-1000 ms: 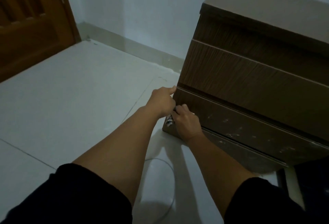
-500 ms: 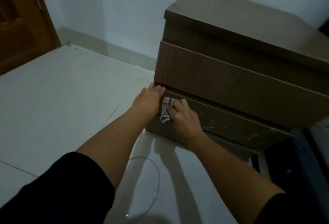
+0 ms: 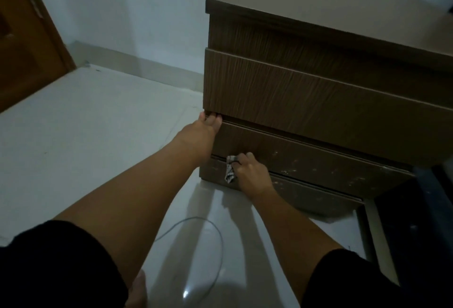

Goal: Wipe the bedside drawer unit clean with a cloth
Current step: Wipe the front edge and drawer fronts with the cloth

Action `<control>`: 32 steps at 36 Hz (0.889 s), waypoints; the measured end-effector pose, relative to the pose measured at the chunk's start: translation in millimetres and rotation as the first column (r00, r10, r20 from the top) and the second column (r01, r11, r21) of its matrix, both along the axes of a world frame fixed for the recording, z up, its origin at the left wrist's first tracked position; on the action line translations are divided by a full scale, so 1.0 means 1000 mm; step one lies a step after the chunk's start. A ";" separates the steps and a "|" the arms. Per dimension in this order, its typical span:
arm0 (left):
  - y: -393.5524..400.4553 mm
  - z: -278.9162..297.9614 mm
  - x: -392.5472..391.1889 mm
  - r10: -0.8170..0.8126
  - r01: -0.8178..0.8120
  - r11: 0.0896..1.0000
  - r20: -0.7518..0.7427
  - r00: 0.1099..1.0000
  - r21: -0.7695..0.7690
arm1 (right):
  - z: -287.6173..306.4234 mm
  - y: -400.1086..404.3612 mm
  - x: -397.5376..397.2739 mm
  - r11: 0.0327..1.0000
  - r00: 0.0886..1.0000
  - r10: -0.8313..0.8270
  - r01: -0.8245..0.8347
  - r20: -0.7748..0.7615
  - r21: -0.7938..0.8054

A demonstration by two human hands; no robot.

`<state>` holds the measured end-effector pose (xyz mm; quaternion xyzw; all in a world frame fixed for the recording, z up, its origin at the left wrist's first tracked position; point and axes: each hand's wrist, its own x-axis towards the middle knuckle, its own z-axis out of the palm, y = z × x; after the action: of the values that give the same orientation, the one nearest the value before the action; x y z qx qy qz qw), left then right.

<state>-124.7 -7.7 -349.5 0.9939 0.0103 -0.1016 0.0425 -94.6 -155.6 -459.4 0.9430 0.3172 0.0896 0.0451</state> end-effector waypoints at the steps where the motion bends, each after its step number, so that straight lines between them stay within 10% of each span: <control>1: 0.000 0.000 0.000 0.003 -0.003 1.000 -0.003 1.000 -0.003 | -0.002 0.002 0.000 0.999 0.999 -0.033 0.033 -0.033 -0.017; 9: 0.005 0.000 -0.001 0.032 -0.032 0.999 -0.046 0.998 -0.001 | 0.002 0.008 -0.007 0.994 0.985 -0.058 0.042 -0.165 -0.099; 22: -0.035 0.003 -0.007 -0.134 0.134 0.990 -0.005 0.991 0.046 | 0.090 -0.062 -0.011 0.985 0.957 0.112 -0.143 0.268 0.099; 32: -0.062 0.005 0.004 -0.146 0.158 0.983 -0.117 0.982 0.098 | 0.056 -0.070 -0.009 0.996 0.978 0.088 -0.090 0.190 -0.001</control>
<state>-120.9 -69.4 -344.2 0.9855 -0.0578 -0.1582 -0.0192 -103.3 -225.2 -403.3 0.9152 0.3530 0.1822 0.0676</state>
